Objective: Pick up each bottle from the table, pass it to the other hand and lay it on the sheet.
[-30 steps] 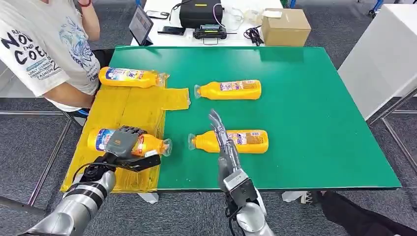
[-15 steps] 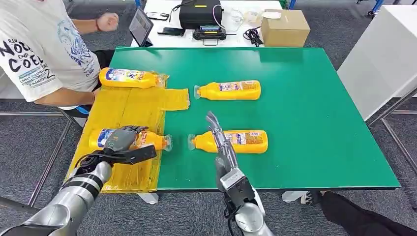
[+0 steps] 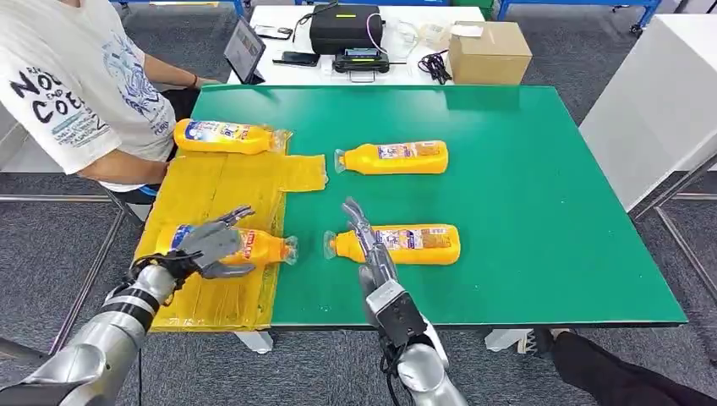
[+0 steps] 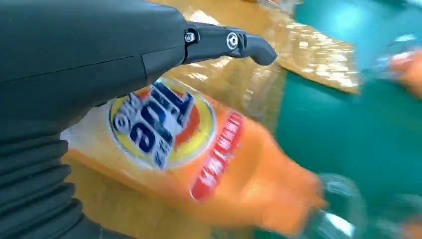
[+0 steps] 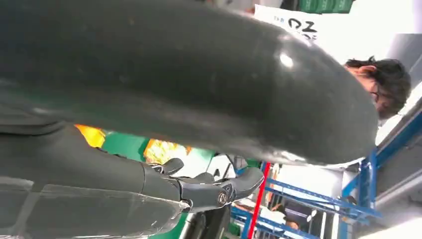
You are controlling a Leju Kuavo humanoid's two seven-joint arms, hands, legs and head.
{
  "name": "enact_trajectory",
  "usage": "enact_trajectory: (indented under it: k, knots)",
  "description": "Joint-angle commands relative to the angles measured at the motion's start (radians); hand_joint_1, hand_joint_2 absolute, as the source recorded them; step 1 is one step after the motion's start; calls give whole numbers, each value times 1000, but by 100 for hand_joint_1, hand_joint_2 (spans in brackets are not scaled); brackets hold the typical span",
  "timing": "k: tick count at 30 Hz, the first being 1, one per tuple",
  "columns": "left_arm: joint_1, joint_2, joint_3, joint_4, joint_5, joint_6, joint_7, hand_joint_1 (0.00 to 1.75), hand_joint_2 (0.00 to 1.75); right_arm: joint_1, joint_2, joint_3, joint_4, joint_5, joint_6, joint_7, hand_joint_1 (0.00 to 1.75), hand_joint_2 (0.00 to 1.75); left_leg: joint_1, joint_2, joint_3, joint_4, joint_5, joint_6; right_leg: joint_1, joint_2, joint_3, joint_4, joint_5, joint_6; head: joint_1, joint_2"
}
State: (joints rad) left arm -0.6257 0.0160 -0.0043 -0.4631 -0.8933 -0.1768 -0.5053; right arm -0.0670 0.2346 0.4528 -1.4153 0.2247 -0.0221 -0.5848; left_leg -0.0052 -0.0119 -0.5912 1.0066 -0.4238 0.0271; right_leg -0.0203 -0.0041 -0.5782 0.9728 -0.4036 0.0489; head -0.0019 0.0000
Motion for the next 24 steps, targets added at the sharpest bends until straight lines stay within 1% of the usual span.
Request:
enact_trajectory:
  k: [1, 3, 4, 6, 7, 8, 9, 10, 11, 13, 14, 15, 16, 17, 18, 20, 21, 24]
  knots:
    - [120, -3, 107, 32, 152, -145, -78, 0, 0, -59, -6, 7, 139, -7, 2, 4, 0, 0, 0, 7, 4, -2, -1, -1, 0, 6, 1, -2, 1, -2, 0, 0]
    - [119, -3, 107, 30, 154, -146, -76, 0, 0, -60, -6, 7, 139, -7, 2, 4, 0, 0, 0, 4, 3, -2, 0, -1, 0, 3, 1, -1, 1, -1, 0, 0]
    - [119, -3, 107, 30, 154, -146, -76, 0, 0, -60, -6, 7, 139, -7, 2, 4, 0, 0, 0, 5, 3, -2, 0, -1, 0, 4, 1, -2, 1, -2, 0, 0]
    - [119, -3, 107, 30, 154, -146, -76, 0, 0, -60, -6, 7, 139, -7, 2, 4, 0, 0, 0, 2, 2, -1, 0, -1, 0, 3, 1, -1, 0, -1, 0, 0]
    - [119, -3, 107, 30, 154, -146, -76, 0, 0, -60, -6, 7, 139, -7, 2, 4, 0, 0, 1, 5, 2, -2, 0, -2, 1, 5, 0, -2, 2, -2, 0, 0]
    - [120, -11, 139, 26, 211, -190, -86, 0, 0, -58, -5, 6, 138, -8, -1, 6, 0, 0, 0, 4, 3, -2, 0, -2, 0, 5, 0, -2, 1, -2, 0, 0]
    - [139, -23, 145, -11, 292, -236, -107, 0, 0, -56, -6, 7, 138, -8, 0, 7, 0, 0, 0, 2, 2, -1, 0, -1, 0, 3, 1, -1, 0, -1, 0, 0]
    - [150, -37, 153, -38, 357, -256, -120, 0, 0, -54, -5, 6, 139, -8, -3, 8, 0, 0, 1, 4, 2, -2, 0, -2, 1, 5, 0, -2, 1, -2, 0, 0]
    - [160, -56, 170, -68, 429, -269, -123, 0, 0, -50, -3, 3, 137, -4, -13, 9, 0, 0, 0, 3, 3, -2, 0, -1, 0, 4, 1, -2, 1, -1, 0, 0]
    - [175, -120, 216, -162, 571, -194, -117, 0, 0, -36, -4, 1, 122, 8, -31, 15, 0, 0, 1, 3, 2, -2, 0, -1, 1, 3, 0, -2, 1, -2, 0, 0]
    - [181, -144, 214, -213, 597, -103, -108, 0, 0, -29, -7, 1, 113, 26, -47, 22, 0, 0, 1, 1, 1, -1, 0, -1, 1, 1, 0, -2, 0, -1, 0, 0]
    - [189, -167, 194, -282, 583, 71, -118, 0, 175, -23, -15, 4, 99, 52, -65, 32, 0, 0, 1, 0, 0, 0, 0, -1, 1, -1, -2, -1, 0, -1, 0, 0]
    - [196, -178, 178, -329, 563, 197, -132, 0, 175, -22, -23, 7, 89, 75, -80, 38, 0, 0, 2, -1, -2, 1, 0, -1, 2, -2, -2, -1, 0, -1, 0, 0]
    - [199, -190, 182, -365, 579, 254, -128, 0, 175, -27, -36, 13, 87, 124, -109, 69, 0, 0, 1, -2, -3, 1, 0, 0, 1, -3, -4, -1, 0, -1, 0, 0]
    - [209, -199, 183, -409, 580, 334, -126, 0, 175, -37, -51, 10, 92, 161, -128, 101, 0, 175, 1, -1, -6, 1, 1, 0, 1, -2, -7, 0, 0, 0, 0, 0]
    - [222, -206, 192, -454, 574, 443, -121, 0, 175, -62, -76, -3, 114, 228, -166, 146, 0, 175, 1, 0, -9, 1, 1, 0, 1, -1, -10, 0, 1, 0, 0, 0]
    - [227, -218, 209, -472, 558, 550, -95, 0, 175, -80, -97, -15, 132, 277, -183, 186, 0, 175, 2, 1, -10, 3, -1, 0, 2, 0, -10, -1, 1, -1, 0, 0]
    - [262, -222, 188, -550, 570, 627, -151, 0, 175, -129, -144, -54, 165, 368, -218, 226, 0, 175, 0, 1, -12, 1, 0, 0, 1, 0, -12, -1, 1, 0, 0, 0]
